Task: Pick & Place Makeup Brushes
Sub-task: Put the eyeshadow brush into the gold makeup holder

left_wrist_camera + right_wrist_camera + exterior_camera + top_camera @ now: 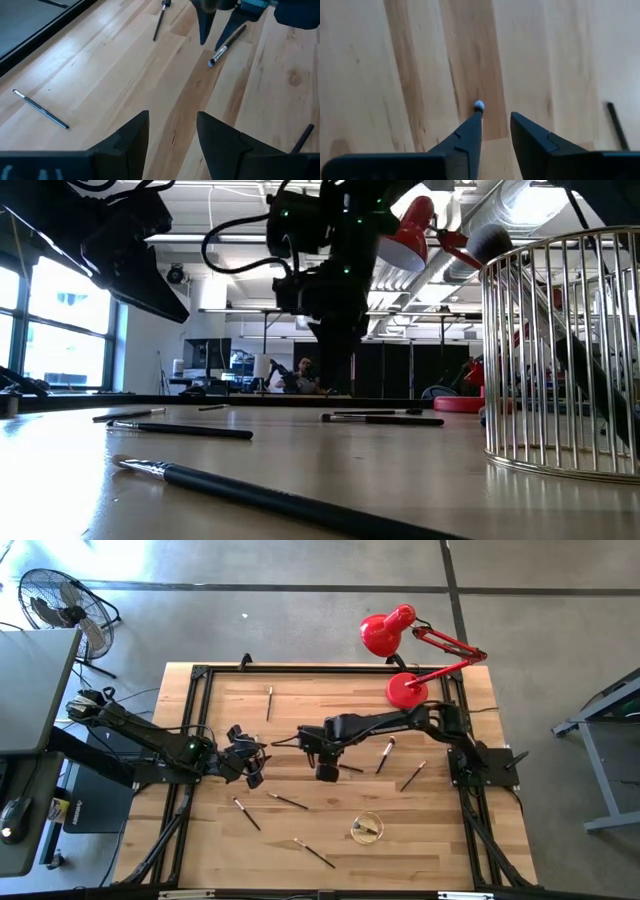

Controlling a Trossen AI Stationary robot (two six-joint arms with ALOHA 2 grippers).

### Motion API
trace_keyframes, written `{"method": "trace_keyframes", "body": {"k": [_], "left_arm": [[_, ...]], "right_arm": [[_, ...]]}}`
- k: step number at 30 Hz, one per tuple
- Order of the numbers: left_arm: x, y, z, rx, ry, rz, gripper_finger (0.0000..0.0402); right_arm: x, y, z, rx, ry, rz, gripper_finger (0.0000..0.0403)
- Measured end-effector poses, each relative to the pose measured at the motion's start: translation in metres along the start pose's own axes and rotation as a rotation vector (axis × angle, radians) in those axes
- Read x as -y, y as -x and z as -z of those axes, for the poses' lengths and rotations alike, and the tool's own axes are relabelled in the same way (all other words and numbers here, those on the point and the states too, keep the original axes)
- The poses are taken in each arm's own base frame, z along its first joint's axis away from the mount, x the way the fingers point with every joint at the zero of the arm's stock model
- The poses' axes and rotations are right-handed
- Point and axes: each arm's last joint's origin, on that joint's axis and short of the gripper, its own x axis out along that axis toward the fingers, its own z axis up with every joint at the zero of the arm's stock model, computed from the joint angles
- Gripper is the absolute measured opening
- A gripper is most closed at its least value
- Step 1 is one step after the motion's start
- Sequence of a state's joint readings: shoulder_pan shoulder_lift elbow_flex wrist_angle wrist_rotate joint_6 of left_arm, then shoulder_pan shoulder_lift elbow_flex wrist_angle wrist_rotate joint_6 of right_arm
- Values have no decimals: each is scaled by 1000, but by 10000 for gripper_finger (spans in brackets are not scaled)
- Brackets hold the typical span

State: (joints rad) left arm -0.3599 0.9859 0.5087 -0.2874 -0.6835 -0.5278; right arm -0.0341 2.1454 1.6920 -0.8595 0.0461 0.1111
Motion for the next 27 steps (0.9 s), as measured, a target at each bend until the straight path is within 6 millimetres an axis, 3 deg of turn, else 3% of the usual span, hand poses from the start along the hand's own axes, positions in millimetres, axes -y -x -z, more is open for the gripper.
{"method": "trace_keyframes", "body": {"k": [5,18,27], "left_arm": [[0,0,0,-1,0,0,162],[0,0,0,-1,0,1,162],[0,0,0,-1,0,1,162]], "right_arm": [[2,-9,3,-40,16,12,107],[4,-12,0,12,16,-3,108],[4,-35,13,4,-20,-29,107]]}}
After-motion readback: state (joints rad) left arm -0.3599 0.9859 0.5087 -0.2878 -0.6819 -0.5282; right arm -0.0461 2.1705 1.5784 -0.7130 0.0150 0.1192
